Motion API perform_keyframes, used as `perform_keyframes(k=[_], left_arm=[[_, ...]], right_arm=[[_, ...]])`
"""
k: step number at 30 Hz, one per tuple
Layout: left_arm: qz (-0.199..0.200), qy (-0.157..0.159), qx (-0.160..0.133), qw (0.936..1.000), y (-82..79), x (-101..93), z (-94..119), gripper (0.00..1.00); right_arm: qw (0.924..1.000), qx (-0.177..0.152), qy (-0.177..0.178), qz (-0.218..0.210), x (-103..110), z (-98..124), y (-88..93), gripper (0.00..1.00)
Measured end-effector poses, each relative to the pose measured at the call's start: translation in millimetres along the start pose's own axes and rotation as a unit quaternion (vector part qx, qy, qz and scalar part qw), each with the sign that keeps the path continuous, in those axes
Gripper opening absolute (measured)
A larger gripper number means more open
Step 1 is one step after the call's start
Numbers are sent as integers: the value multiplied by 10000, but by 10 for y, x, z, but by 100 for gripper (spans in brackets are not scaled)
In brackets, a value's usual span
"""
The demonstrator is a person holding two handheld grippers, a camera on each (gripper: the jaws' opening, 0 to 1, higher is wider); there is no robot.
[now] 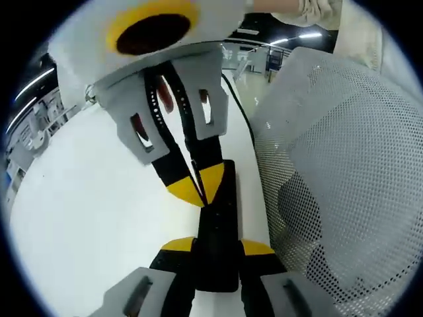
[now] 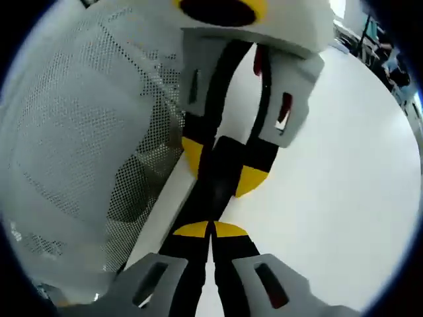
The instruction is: Press the specified remote control buttons in sequence, fully releasing each button before pressing the next.
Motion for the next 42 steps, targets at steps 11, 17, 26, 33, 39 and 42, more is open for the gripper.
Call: perform_keyframes(k=[11, 17, 26, 33, 39, 42], left_arm=[[-32, -16, 59, 10000, -14, -18, -3, 24], [-93, 4, 146, 9999, -21, -13, -1, 24], [101, 35, -33, 9999, -18, -5, 12, 24], [108, 25, -35, 9999, -20, -10, 14, 24], [113, 37, -38, 9999, -20, -14, 13, 24], [117, 38, -43, 9999, -19, -15, 12, 24]], right_arm=[[9781, -454, 1518, -1353, -27, -2, 172, 0], [9605, -1216, 1420, -2063, 125, 111, 29, 0], [9629, -1166, 1539, -1886, 115, 20, -106, 0], [9647, -1053, 1660, -1753, 76, -10, -134, 0], [9706, -772, 1708, -1513, 72, -33, -160, 0], [9734, -611, 1732, -1367, 74, -39, -171, 0]])
Point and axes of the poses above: the point that each gripper's makers call its tool centre point, and the gripper's own axes: z roughly backward along the fingers, x roughly to its left, y roughly out of its underside, the point moved 2 cm from there along z, roughly backward along the fingers, and after that the axes turned 4 degrees about -x, right-handed, at the moved point
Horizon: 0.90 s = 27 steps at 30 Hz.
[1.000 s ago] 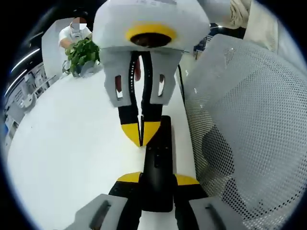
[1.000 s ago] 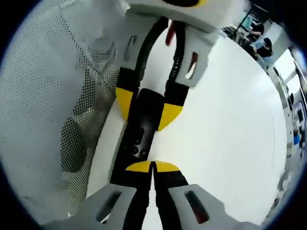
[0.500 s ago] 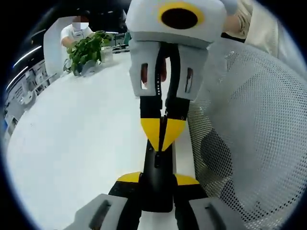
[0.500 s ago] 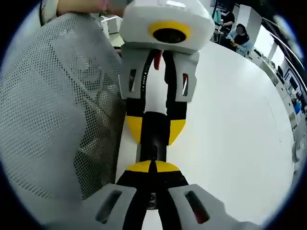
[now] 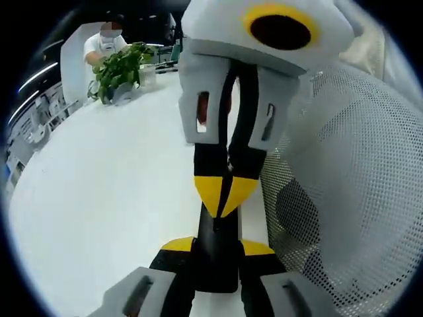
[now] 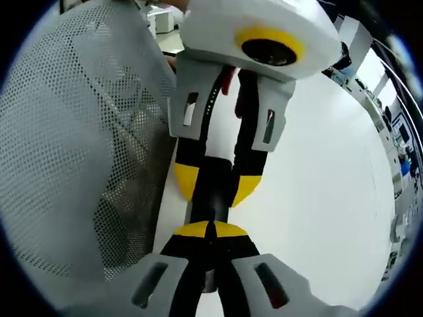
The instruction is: Press the specified remote control buttons in sequence, fully releasing each button before pressing the next.
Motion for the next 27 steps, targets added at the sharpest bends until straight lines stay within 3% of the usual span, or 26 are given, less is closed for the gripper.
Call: perform_keyframes(k=[4, 6, 7, 14, 19, 24, 27], left_arm=[[8, 0, -17, 10000, 5, 4, -3, 24], [-3, 3, -18, 10000, 2, 3, -6, 24], [1, 1, -16, 10000, 0, 3, -6, 24], [-29, 4, 9, 10000, -1, 1, -5, 24], [-30, -8, 17, 10000, 12, 8, -7, 24], [-2, 10, -29, 10000, 29, 18, -6, 24], [-22, 4, -16, 10000, 29, 16, -8, 24]], right_arm=[[9999, 106, 100, -56, -3, 1, 3, 0], [9988, 61, 136, -467, -11, 5, 10, 0], [9988, 51, 151, -473, -19, 6, 9, 0], [9937, -382, 316, -1001, -20, 21, 32, 0], [9954, -219, 253, -896, -19, 9, 5, 0], [9988, 53, 211, -449, -5, 3, -14, 0], [9995, 30, 197, -234, 1, 6, -8, 0]])
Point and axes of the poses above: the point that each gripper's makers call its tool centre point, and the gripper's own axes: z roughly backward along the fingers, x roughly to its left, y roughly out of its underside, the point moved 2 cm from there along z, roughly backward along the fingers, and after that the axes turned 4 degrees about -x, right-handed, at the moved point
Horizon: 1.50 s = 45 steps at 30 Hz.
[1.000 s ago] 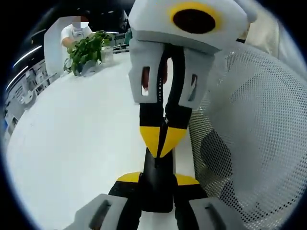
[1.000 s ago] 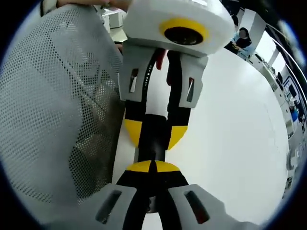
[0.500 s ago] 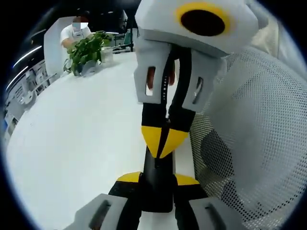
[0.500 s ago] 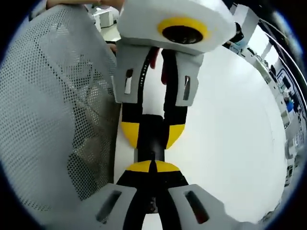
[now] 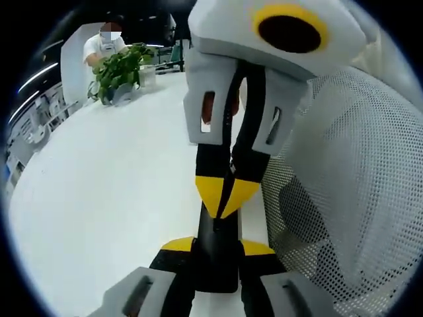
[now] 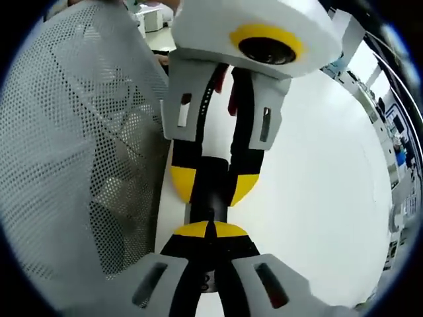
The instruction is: Press the specified remote control buttons in sequence, fully releasing each button before pressing the next.
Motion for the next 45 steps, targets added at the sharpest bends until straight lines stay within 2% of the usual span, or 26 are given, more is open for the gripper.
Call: perform_keyframes(k=[5, 9, 17, 24, 29, 30, 33, 34, 36, 37, 39, 41, 44, 45], left_arm=[[21, 19, 4, 10000, 2, 0, 2, 24], [10, 3, 11, 10000, 7, 2, -1, 24], [89, 32, -41, 9999, 1, 1, -6, 24], [199, 44, -146, 9997, -12, -8, 0, 25], [276, 32, -225, 9994, -14, -8, 4, 25], [349, 25, -278, 9990, -15, -6, 5, 25], [364, 28, -321, 9988, -14, -4, 7, 25], [364, 31, -324, 9988, -16, -6, 9, 25], [360, 30, -331, 9988, -18, -5, 9, 25], [375, 29, -345, 9987, -20, -5, 10, 25], [385, 26, -358, 9986, -22, -4, 11, 25], [398, 24, -367, 9985, -23, -3, 12, 25], [387, 20, -364, 9986, -25, -3, 11, 25], [468, 52, -437, 9979, -54, -6, 1, 25]], right_arm=[[10000, -14, -24, -77, -9, 0, 0, 0], [10000, 22, -3, 51, 2, -4, 1, 0], [9993, -189, -65, -314, -35, 3, 22, 0], [9996, -184, -192, -72, -24, -2, 7, 0], [9971, -7, -314, 690, -16, -16, -23, 0], [9946, 39, -337, 984, -11, -19, -30, 0], [9878, 192, -384, 1494, 3, -26, -40, 0], [9825, 285, -403, 1797, 9, -27, -39, 0], [9753, 389, -452, 2125, 16, -32, -50, 0], [9677, 477, -510, 2422, 20, -38, -53, 0], [9563, 633, -622, 2785, 24, -50, -55, 0], [9489, 709, -669, 3003, 23, -56, -58, 0], [9509, 599, -504, 2995, 36, -47, -42, 0], [9577, 394, -367, 2826, 39, -51, -47, 0]])
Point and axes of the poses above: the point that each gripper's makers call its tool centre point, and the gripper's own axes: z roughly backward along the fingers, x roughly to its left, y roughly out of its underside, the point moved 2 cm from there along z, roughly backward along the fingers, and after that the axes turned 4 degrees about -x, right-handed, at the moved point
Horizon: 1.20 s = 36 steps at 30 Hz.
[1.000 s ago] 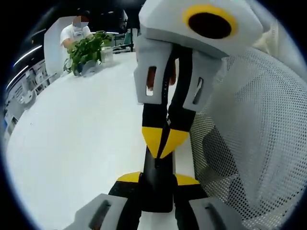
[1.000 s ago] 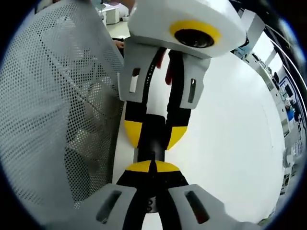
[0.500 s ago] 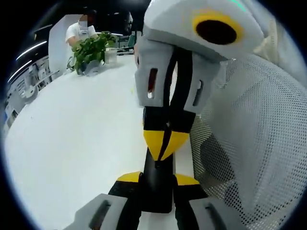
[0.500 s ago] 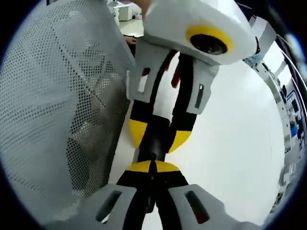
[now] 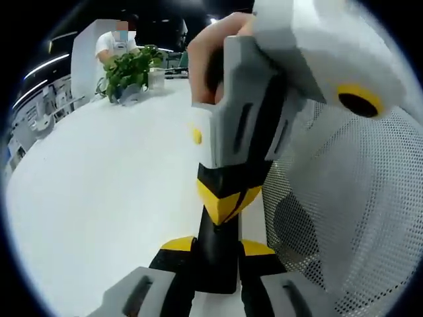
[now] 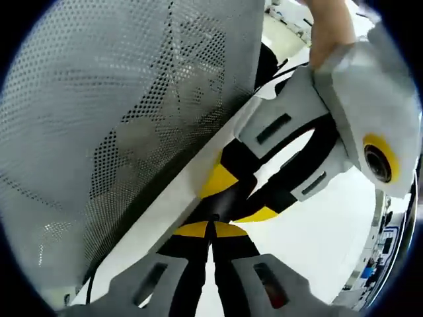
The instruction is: Press the specified remote control buttons in sequence, fully releasing each button before pressing the next.
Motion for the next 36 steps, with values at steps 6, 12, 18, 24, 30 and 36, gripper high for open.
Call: perform_keyframes(k=[6, 12, 18, 24, 30, 36], left_arm=[[74, -18, -36, 10000, 24, 7, 6, 25], [-40, -11, 18, 10000, 35, 20, 6, 25], [-84, -8, 42, 10000, 45, 25, 11, 25], [-96, -18, 65, 9999, 43, 19, 11, 25], [-108, -19, 82, 9999, 43, 16, 12, 25], [-108, -22, 81, 9999, 43, 12, 12, 25]], right_arm=[[9927, -295, 184, -1154, -15, 15, 31, 0], [9609, -780, 40, -2656, -60, 33, 71, 0], [9583, -761, -63, -2755, -66, 26, 65, 0], [9797, -531, -110, -1929, -54, 20, 28, 0], [9951, -373, -377, -840, -51, 12, -1, 0], [9976, -174, -588, 325, -42, -1, -19, 0]])
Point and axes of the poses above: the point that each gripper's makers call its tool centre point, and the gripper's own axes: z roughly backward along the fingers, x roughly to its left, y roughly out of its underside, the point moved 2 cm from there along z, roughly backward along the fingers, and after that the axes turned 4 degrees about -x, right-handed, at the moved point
